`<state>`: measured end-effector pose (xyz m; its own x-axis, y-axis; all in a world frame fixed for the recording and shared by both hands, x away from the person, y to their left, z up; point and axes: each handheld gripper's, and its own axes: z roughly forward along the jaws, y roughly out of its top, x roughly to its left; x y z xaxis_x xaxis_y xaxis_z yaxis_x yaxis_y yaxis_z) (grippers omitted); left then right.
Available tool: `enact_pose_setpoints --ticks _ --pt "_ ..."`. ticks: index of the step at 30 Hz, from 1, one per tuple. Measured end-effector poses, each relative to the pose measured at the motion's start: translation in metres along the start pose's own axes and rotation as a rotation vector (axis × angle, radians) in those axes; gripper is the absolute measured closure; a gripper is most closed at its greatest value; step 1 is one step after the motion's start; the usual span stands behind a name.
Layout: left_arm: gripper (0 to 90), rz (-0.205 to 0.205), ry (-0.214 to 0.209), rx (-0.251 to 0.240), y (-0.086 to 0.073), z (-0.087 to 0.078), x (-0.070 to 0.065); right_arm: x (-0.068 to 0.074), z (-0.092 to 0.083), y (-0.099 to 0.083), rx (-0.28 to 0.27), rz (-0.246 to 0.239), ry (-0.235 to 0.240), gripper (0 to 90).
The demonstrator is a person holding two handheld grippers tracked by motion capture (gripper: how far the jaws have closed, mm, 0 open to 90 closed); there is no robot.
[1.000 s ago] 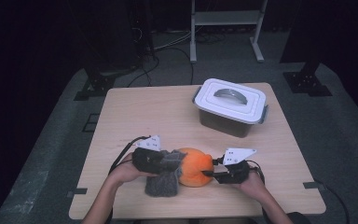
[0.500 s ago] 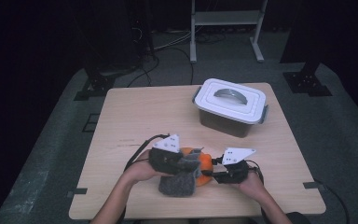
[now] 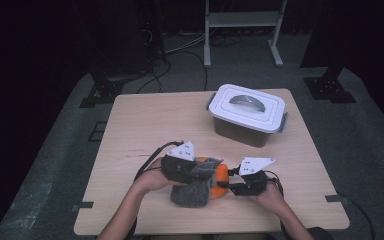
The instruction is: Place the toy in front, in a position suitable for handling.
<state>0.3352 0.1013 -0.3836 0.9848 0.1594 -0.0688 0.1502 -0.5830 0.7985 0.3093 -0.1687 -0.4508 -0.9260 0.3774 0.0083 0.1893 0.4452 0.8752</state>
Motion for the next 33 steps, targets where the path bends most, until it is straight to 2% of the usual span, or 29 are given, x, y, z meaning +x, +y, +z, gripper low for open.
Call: enact_pose_setpoints --ticks 3,5,7,9,12,15,17,19,20,22,24,27,29,33 --pt "68.2 -0.03 0.035 0.004 -0.012 -0.011 0.008 0.001 0.0 0.001 -0.001 -0.012 -0.007 57.1" --pt "68.0 -0.064 0.057 0.007 -0.02 -0.016 0.015 0.001 0.001 0.002 -0.002 -0.019 -0.01 57.1" --pt "68.0 -0.1 0.055 -0.011 -0.026 -0.02 0.019 0.001 0.001 0.002 -0.002 -0.02 -0.013 57.1" --pt "68.0 -0.112 0.036 -0.028 -0.027 -0.02 0.019 0.002 0.001 0.002 -0.003 -0.026 -0.015 57.1" --pt "68.1 -0.096 0.012 -0.051 -0.02 -0.016 0.014 0.003 0.0 0.003 0.001 -0.049 -0.034 57.3" --pt "68.1 -0.072 -0.008 -0.074 -0.008 -0.011 0.009 0.006 -0.003 0.007 -0.005 -0.094 -0.097 58.0" --pt "68.1 -0.043 -0.027 -0.086 0.002 -0.007 0.006 0.007 -0.004 0.009 -0.003 -0.119 -0.121 57.9" --pt "68.0 -0.012 -0.028 -0.06 0.011 0.0 0.002 0.009 -0.003 0.009 0.006 -0.143 -0.113 57.9" --pt "68.0 0.003 -0.021 -0.029 0.013 0.005 0.001 0.009 -0.003 0.008 0.012 -0.156 -0.111 57.9" --pt "68.0 0.002 -0.019 -0.002 0.011 0.009 0.003 0.009 -0.004 0.007 0.024 -0.172 -0.105 57.7" --pt "68.3 -0.006 -0.007 0.023 0.005 0.01 0.005 0.005 -0.005 0.005 0.032 -0.166 -0.094 55.7" --pt "69.1 -0.062 0.005 0.02 -0.006 0.01 0.01 0.0 -0.006 0.003 0.022 -0.116 -0.059 39.9" --pt "69.2 -0.066 0.002 0.009 -0.009 0.01 0.008 0.0 -0.005 0.007 0.03 -0.097 -0.048 31.5" --pt "69.1 -0.055 -0.026 0.012 -0.009 0.012 0.003 0.0 -0.003 0.009 0.023 -0.07 -0.042 31.0"
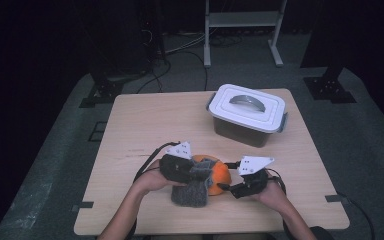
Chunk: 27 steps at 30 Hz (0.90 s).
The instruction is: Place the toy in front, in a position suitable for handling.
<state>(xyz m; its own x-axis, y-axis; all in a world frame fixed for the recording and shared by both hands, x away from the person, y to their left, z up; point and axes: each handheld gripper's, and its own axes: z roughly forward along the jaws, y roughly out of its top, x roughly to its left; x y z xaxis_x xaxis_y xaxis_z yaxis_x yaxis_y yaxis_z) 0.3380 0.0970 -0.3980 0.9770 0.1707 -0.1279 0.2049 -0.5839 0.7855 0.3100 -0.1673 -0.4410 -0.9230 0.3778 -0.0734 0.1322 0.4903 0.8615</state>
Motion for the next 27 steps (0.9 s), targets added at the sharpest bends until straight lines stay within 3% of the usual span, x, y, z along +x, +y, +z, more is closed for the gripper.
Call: enact_pose_setpoints --ticks 2,5,9,12,14,16,21,25,27 --pt "68.9 0.0 -0.017 0.006 0.0 0.0 -0.001 -0.001 0.0 -0.001 0.002 0.002 0.005 38.0" --pt "68.5 -0.004 -0.026 -0.02 -0.001 -0.008 0.002 0.003 0.0 -0.001 0.009 -0.048 0.0 48.9" --pt "68.4 0.0 0.038 -0.015 -0.006 -0.021 0.006 0.002 -0.002 -0.003 0.011 -0.08 0.0 51.6" --pt "67.9 -0.023 0.091 0.006 -0.014 -0.03 0.012 0.002 -0.002 -0.003 0.008 -0.084 0.006 51.7" --pt "67.8 -0.035 0.104 0.016 -0.018 -0.033 0.016 0.002 -0.002 -0.003 0.007 -0.09 0.006 51.6" --pt "67.9 -0.051 0.082 -0.009 -0.019 -0.032 0.016 0.002 -0.001 -0.003 0.007 -0.093 0.005 51.7" --pt "68.1 0.012 0.023 -0.052 0.006 -0.022 0.005 0.003 0.0 -0.003 0.004 -0.102 0.001 51.7" --pt "68.1 0.064 -0.005 -0.049 0.028 -0.008 -0.001 0.005 0.0 -0.002 0.003 -0.12 0.006 51.8" --pt "68.0 0.076 0.003 -0.016 0.032 0.001 -0.001 0.005 -0.001 -0.003 0.005 -0.128 0.008 51.8"
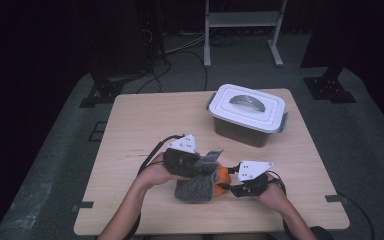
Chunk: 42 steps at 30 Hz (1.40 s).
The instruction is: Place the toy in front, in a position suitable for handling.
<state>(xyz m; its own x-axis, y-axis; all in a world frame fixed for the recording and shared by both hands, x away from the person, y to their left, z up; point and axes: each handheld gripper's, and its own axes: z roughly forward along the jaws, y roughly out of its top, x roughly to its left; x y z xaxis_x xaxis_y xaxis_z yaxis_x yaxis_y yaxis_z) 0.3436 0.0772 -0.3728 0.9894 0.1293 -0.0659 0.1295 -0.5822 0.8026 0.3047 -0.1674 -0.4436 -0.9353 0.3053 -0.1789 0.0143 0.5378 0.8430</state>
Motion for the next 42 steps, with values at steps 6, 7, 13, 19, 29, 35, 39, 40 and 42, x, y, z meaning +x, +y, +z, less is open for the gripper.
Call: enact_pose_setpoints --ticks 6,7,13,19,29,35,39,40,42 --pt "68.6 -0.047 0.008 0.004 -0.011 0.005 0.001 -0.006 0.0 -0.003 0.006 0.061 0.011 41.8" --pt "68.6 -0.048 0.012 0.005 -0.012 0.005 0.001 -0.006 0.0 -0.001 0.007 0.085 0.015 37.9" --pt "68.3 -0.02 -0.03 0.004 -0.004 0.008 -0.007 -0.001 0.003 0.007 0.034 0.121 0.01 34.9" --pt "66.6 -0.01 -0.025 -0.019 -0.003 -0.001 -0.001 -0.001 -0.002 0.005 0.032 -0.008 0.03 53.4" --pt "68.4 -0.085 0.001 0.001 -0.016 -0.002 0.002 -0.012 -0.009 0.002 0.077 0.039 0.047 30.9" --pt "68.6 -0.064 0.01 0.018 -0.015 -0.003 -0.006 -0.001 -0.015 0.008 0.1 0.118 0.048 27.6" --pt "68.5 -0.074 0.008 0.005 -0.018 -0.004 -0.006 -0.001 -0.024 0.008 0.054 0.179 0.033 33.5" --pt "68.6 -0.07 0.007 0.004 -0.017 -0.004 -0.006 -0.001 -0.023 0.008 0.054 0.175 0.022 38.0" --pt "68.6 -0.065 -0.004 -0.001 -0.015 -0.004 -0.007 -0.001 -0.02 0.007 0.061 0.142 0.027 48.2"
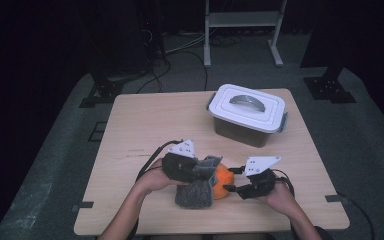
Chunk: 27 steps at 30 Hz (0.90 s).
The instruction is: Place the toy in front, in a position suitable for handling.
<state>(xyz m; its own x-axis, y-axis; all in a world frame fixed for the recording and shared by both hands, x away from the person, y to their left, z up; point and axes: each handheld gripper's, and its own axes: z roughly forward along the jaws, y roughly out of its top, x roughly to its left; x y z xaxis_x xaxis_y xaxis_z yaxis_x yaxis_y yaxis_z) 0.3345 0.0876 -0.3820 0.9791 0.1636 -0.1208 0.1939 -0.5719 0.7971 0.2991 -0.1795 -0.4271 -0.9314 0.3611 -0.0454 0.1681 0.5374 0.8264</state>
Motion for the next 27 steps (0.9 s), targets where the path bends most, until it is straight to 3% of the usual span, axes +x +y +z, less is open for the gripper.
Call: enact_pose_setpoints --ticks 3,7,10,13,20,22,25,27 --pt "68.8 0.018 -0.031 -0.001 0.007 0.002 -0.002 -0.001 0.003 0.001 0.003 -0.091 -0.008 56.1" --pt "68.8 0.063 -0.072 -0.008 0.023 0.012 -0.009 -0.003 0.007 0.004 -0.027 -0.13 0.017 59.1" --pt "68.8 0.093 -0.06 0.045 0.031 0.023 -0.01 0.001 0.009 0.006 -0.025 -0.164 0.021 62.3" --pt "68.8 0.085 -0.056 0.048 0.027 0.021 -0.005 -0.004 0.005 0.0 -0.025 -0.152 0.033 65.1" --pt "68.5 0.006 0.007 0.007 0.004 -0.009 0.011 -0.015 -0.001 -0.008 -0.035 -0.127 0.055 65.9" --pt "68.5 -0.023 0.003 -0.006 -0.004 -0.01 0.013 -0.018 -0.001 -0.009 -0.04 -0.112 0.047 60.9" --pt "68.6 -0.039 0.006 -0.015 -0.01 -0.008 0.011 -0.016 -0.002 -0.004 -0.033 -0.037 0.054 39.1" --pt "68.6 -0.041 -0.008 -0.027 -0.012 -0.007 0.01 -0.012 -0.007 0.003 -0.051 -0.024 0.053 31.5"
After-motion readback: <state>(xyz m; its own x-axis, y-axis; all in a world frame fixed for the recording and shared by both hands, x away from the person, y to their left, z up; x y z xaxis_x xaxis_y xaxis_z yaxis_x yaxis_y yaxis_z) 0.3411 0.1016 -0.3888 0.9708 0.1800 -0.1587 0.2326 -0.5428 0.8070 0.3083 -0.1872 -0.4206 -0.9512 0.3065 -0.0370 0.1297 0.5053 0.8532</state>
